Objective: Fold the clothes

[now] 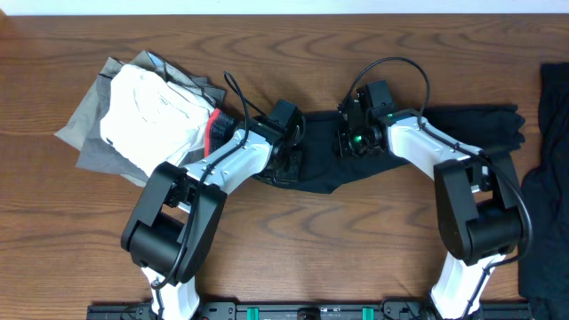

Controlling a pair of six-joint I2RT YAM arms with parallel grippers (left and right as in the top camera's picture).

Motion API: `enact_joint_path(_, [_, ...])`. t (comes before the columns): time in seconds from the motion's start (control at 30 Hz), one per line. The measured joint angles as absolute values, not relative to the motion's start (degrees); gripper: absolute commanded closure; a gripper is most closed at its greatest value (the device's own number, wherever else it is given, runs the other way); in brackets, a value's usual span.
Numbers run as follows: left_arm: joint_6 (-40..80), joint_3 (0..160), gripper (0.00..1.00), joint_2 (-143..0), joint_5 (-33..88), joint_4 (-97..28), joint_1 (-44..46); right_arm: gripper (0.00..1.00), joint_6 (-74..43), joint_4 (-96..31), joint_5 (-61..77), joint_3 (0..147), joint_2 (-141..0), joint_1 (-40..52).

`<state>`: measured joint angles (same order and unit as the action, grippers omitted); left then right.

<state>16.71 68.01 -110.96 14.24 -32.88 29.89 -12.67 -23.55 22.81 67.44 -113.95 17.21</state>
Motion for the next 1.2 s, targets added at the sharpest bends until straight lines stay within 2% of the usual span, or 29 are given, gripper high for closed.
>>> enact_joint_path(0.27, [16.9,68.2,0.92,-111.1,14.2,-33.0,30.2,0.92,-16.3,-13.2,20.1,67.4,-114.0,17.0])
enact_joint_path(0.53, [16.9,68.4,0.92,-111.2,14.2,-33.1,31.0,0.88,-17.9,-5.0,11.4,67.4,-114.0,16.8])
enact_joint_path(0.7, [16.9,68.4,0.92,-111.2,14.2,-33.2,31.0,0.92,-17.9,-3.9,6.7,67.4,-114.4,16.3])
enact_joint_path(0.83, [16.9,68.4,0.92,-111.2,14.2,-33.4,31.0,0.94,-17.1,-7.2,8.7,67.5,-113.9,14.0])
enact_joint_path(1.0, [16.9,68.6,0.92,-111.3,14.2,-33.4,31.0,0.97,-15.9,-18.7,17.5,67.9,-109.9,10.0])
enact_joint_path(1.2, [16.9,68.6,0.92,-111.3,14.2,-33.2,31.1,0.97,-13.1,-26.3,22.3,67.9,-108.4,12.4])
